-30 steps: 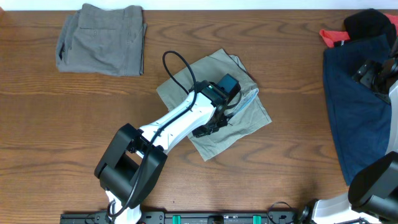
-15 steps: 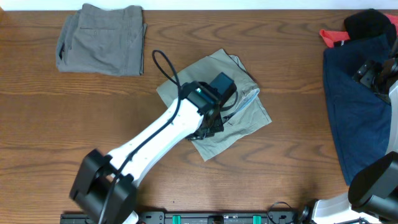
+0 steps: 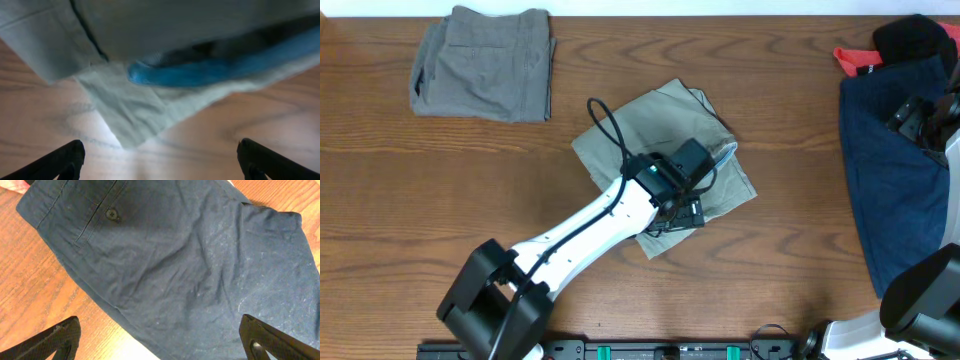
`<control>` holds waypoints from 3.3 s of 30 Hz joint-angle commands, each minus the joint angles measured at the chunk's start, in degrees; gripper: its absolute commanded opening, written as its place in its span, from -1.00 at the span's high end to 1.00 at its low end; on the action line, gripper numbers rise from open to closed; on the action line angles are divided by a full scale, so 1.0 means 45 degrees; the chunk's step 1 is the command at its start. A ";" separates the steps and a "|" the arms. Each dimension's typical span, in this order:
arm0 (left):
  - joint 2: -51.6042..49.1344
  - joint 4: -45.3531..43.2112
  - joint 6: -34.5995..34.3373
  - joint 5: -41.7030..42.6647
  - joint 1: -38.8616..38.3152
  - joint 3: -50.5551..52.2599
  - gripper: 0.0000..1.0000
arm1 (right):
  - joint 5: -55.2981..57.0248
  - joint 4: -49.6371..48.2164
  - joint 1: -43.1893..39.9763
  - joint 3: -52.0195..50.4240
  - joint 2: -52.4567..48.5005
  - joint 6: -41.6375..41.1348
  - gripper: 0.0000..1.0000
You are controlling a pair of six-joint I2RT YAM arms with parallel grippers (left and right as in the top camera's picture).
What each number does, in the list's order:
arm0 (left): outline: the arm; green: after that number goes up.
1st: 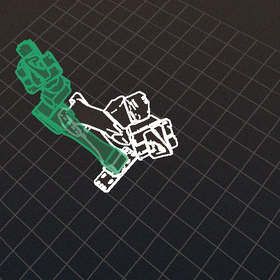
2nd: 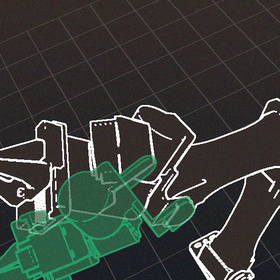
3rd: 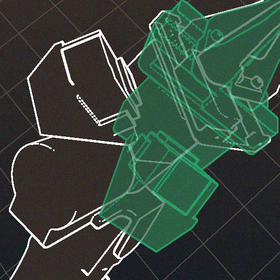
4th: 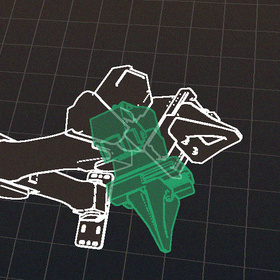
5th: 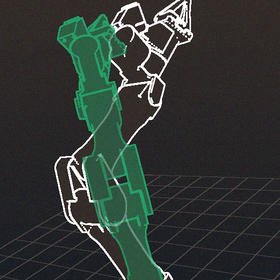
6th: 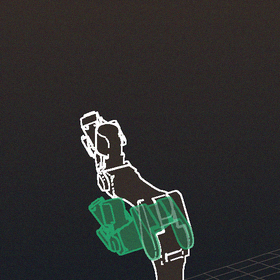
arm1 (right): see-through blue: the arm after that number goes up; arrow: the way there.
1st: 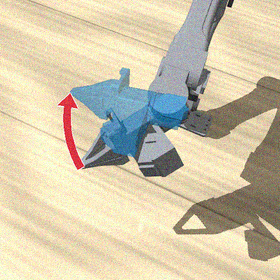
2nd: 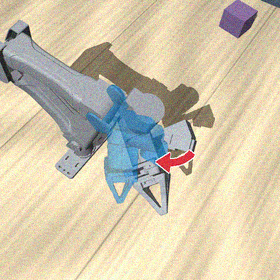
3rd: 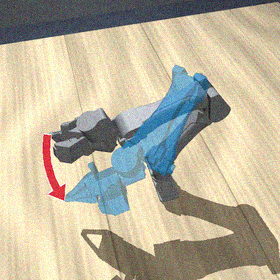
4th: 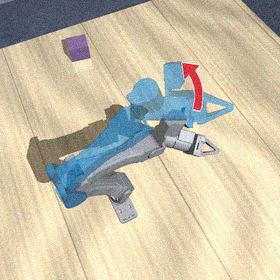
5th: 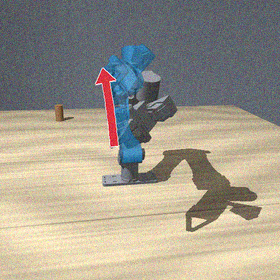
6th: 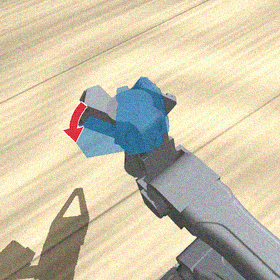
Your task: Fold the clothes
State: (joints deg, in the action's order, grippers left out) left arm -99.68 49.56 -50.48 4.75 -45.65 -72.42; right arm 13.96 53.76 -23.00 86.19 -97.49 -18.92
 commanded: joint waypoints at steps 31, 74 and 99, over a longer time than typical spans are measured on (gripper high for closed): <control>-0.0845 -0.2244 -0.0801 0.0510 0.1855 0.1234 -0.39 | 0.0180 -0.0034 0.0010 0.0155 -0.0083 -0.0170 -0.98; 0.1103 0.3876 0.0782 -0.0335 -0.0340 0.0413 0.79 | 0.0180 -0.0034 0.0010 0.0155 -0.0083 -0.0170 -0.99; 0.1098 -0.0670 0.9481 -0.1229 -0.1093 0.0413 -0.88 | 0.0180 -0.0034 0.0010 0.0155 -0.0083 -0.0170 -0.98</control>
State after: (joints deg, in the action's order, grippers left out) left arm -94.72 47.66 -13.39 0.19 -49.30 -70.81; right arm 13.96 53.71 -23.00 86.19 -97.49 -18.94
